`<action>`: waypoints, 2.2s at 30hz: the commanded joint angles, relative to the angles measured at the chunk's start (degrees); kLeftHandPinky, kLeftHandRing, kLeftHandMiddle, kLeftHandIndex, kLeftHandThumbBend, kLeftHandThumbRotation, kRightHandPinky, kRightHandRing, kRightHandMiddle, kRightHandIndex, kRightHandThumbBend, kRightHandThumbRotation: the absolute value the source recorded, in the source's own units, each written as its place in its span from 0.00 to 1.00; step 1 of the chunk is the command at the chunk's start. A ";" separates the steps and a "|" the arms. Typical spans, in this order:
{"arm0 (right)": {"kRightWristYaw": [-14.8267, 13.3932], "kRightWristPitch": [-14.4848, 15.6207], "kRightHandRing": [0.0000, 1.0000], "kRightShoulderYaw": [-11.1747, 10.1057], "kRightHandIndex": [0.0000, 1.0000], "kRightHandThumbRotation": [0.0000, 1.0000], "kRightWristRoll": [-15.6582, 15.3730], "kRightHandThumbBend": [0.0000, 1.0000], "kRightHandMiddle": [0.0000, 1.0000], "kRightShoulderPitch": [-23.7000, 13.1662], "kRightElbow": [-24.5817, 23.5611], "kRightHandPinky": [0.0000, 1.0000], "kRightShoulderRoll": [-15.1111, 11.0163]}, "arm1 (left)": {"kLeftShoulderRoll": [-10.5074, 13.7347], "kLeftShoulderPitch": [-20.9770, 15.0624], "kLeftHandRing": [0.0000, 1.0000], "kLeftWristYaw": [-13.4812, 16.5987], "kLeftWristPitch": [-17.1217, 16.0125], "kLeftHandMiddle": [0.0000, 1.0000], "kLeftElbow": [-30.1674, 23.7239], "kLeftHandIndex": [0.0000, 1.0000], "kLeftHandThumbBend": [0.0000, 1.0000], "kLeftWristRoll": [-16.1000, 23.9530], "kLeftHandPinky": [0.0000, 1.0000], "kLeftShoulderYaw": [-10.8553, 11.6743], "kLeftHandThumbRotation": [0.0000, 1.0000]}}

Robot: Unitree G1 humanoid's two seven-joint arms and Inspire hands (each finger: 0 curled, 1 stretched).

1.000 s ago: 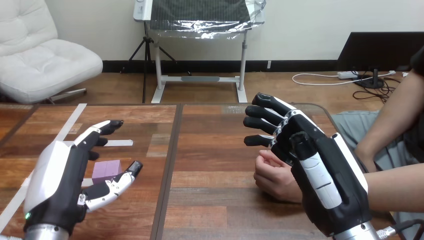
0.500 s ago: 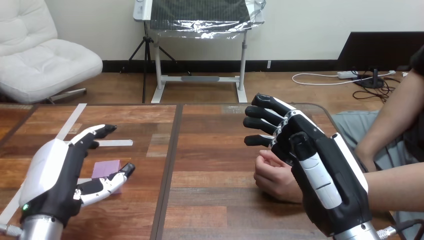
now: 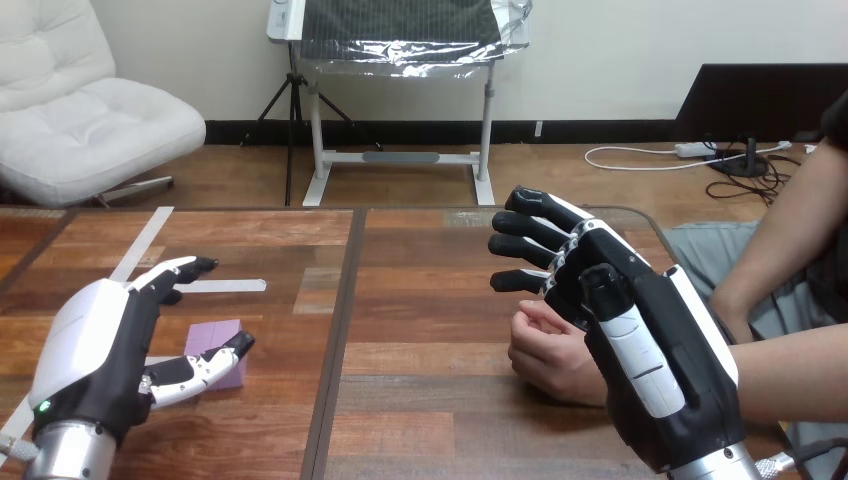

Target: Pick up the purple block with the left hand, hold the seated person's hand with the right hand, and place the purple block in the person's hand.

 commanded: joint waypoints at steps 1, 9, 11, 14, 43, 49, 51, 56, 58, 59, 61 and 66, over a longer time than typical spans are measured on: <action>0.03 -1.48 0.80 -0.63 0.82 0.77 -0.03 0.73 0.81 -2.99 -1.67 0.70 -0.20 | 2.28 -5.34 0.78 1.58 -0.48 0.82 2.54 0.80 0.66 1.07 0.75 -0.82 0.31; 0.30 -1.49 0.81 -0.63 0.82 0.77 0.29 0.72 0.81 -3.02 -1.63 0.70 -0.20 | 3.51 -7.51 0.79 1.04 0.45 0.83 5.37 0.80 0.66 2.14 0.76 -1.79 0.31; 0.45 -1.47 0.81 -0.61 0.82 0.77 0.60 0.72 0.82 -3.03 -1.60 0.70 -0.16 | 3.83 -7.96 0.79 0.91 0.65 0.83 5.97 0.80 0.66 2.45 0.77 -2.07 0.32; 0.44 -1.56 0.81 -0.60 0.82 0.77 0.47 0.71 0.82 -3.01 -1.59 0.70 -0.12 | 4.27 -8.83 0.80 0.49 1.31 0.84 7.05 0.81 0.65 2.79 0.80 -2.57 0.32; 0.20 -1.68 0.80 -0.74 0.82 0.77 0.12 0.73 0.81 -2.97 -1.67 0.69 0.01 | 8.00 -17.18 0.85 -0.35 3.43 0.87 17.75 0.83 0.68 5.35 0.86 -8.89 0.35; 0.10 -1.55 0.80 -0.77 0.82 0.77 -0.05 0.73 0.81 -2.82 -1.94 0.69 -0.07 | 8.45 -18.96 0.86 -0.59 3.38 0.87 19.97 0.83 0.69 5.69 0.87 -9.92 0.32; 0.06 -1.52 0.80 -0.76 0.82 0.77 -0.12 0.73 0.81 -2.77 -2.04 0.69 -0.09 | 8.67 -19.66 0.86 -0.76 3.34 0.87 20.85 0.83 0.69 5.76 0.87 -10.32 0.31; -0.04 -1.46 0.80 -0.73 0.82 0.77 -0.08 0.73 0.81 -2.77 -2.08 0.69 0.01 | 9.22 -20.98 0.87 -0.94 3.32 0.88 22.54 0.83 0.70 6.01 0.88 -11.26 0.30; 0.04 -1.60 0.80 -0.75 0.82 0.76 -0.01 0.73 0.81 -2.81 -2.00 0.69 0.01 | 9.62 -21.74 0.88 -1.63 3.48 0.88 23.32 0.84 0.70 6.09 0.88 -11.81 0.30; 0.07 -1.64 0.80 -0.76 0.82 0.76 0.02 0.73 0.81 -2.82 -1.97 0.69 0.01 | 9.74 -21.96 0.88 -1.82 3.52 0.88 23.55 0.84 0.70 6.09 0.89 -11.98 0.30; 0.18 -1.88 0.80 -0.77 0.82 0.76 0.10 0.73 0.81 -2.88 -1.81 0.69 0.05 | 9.93 -22.61 0.88 -1.96 3.43 0.89 24.41 0.84 0.70 6.06 0.89 -12.32 0.30; 0.17 -2.16 0.80 -0.78 0.82 0.76 -0.04 0.72 0.81 -2.87 -1.72 0.68 0.08 | 10.60 -24.01 0.89 -2.93 3.82 0.89 25.95 0.85 0.70 6.70 0.90 -13.48 0.31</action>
